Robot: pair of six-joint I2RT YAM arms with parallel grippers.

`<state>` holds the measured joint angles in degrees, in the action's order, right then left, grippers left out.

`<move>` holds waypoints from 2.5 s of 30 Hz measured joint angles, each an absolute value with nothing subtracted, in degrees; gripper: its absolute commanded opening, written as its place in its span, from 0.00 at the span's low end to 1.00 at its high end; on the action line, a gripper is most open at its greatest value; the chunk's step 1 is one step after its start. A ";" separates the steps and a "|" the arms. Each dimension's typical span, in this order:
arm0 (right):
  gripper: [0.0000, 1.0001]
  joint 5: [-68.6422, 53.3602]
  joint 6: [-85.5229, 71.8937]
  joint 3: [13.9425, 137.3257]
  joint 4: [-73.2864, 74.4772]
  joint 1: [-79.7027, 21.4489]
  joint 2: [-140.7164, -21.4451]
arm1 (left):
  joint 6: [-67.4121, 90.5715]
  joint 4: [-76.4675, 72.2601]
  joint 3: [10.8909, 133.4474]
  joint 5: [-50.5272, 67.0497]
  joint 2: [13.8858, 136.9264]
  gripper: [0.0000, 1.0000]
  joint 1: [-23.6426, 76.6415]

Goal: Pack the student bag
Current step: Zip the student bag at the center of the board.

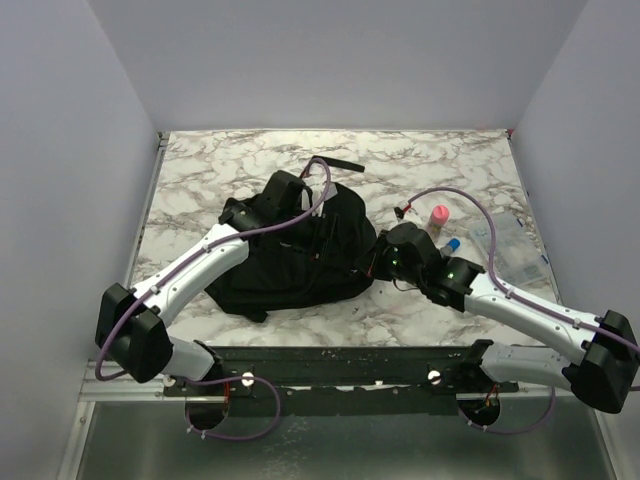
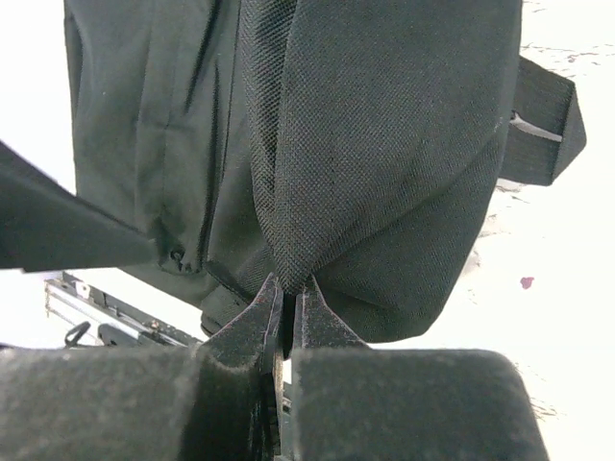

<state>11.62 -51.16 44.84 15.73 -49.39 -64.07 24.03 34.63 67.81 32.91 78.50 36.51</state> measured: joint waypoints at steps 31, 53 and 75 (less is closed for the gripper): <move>0.00 8.56 -48.99 43.97 14.24 -49.36 -63.11 | 20.21 33.67 68.75 34.65 88.29 0.24 40.38; 0.00 7.64 -48.38 43.97 13.61 -49.17 -63.79 | 23.35 31.57 67.29 35.33 85.30 0.36 40.75; 0.00 7.14 -48.36 43.97 13.21 -49.15 -63.81 | 26.22 31.40 67.13 32.77 83.83 0.35 41.04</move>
<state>7.14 -48.36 43.97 13.21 -49.15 -63.81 26.22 31.40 67.13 32.77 83.83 41.04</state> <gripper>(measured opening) 0.027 0.357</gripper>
